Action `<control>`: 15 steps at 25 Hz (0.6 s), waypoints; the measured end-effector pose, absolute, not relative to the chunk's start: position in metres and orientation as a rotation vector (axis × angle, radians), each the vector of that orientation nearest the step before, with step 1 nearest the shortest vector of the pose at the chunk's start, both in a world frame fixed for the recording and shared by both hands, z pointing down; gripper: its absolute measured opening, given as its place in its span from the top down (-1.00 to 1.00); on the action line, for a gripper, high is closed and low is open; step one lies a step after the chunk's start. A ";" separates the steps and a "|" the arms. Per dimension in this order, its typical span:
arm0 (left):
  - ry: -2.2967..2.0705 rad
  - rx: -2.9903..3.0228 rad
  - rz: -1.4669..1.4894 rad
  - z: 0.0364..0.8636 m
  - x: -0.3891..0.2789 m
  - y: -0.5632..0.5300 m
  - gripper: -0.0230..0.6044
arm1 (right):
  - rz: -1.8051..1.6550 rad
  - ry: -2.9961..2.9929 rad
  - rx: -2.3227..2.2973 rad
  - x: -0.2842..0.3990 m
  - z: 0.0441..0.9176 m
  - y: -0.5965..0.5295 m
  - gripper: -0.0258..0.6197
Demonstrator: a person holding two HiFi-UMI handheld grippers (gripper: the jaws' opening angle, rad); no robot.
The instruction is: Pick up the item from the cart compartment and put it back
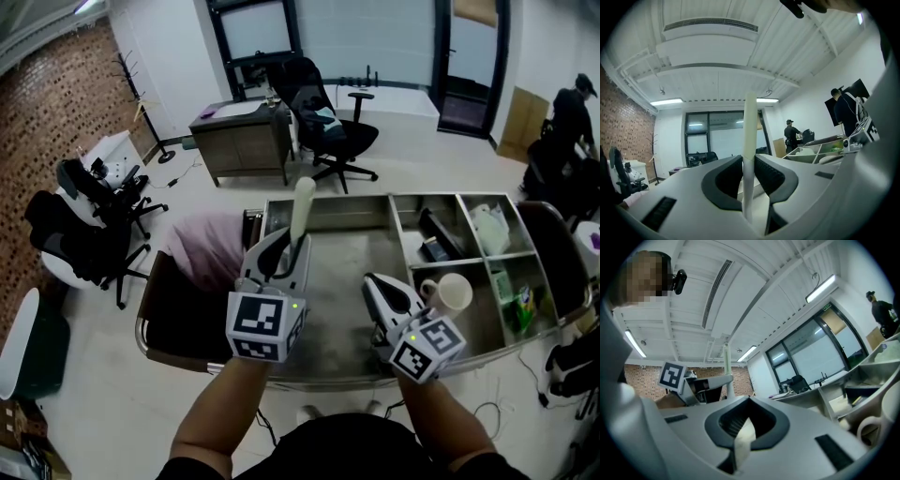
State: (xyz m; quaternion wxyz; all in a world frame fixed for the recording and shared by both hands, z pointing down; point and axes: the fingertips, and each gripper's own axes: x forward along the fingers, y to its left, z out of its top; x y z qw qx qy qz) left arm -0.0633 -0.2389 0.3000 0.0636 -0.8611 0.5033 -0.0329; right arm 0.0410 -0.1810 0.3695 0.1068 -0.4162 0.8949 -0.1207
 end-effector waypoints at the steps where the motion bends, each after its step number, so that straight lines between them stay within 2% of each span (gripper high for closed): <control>1: 1.513 -2.594 -0.133 0.298 -0.060 -0.246 0.67 | -0.355 2.635 -1.226 0.041 0.369 -0.181 0.88; 7: 1.484 -2.535 -0.365 0.305 -0.046 -0.292 0.67 | -0.358 2.633 -1.228 0.041 0.369 -0.180 0.88; 15: 1.307 -2.286 -0.925 0.370 -0.024 -0.357 0.67 | -0.354 2.631 -1.228 0.041 0.368 -0.180 0.88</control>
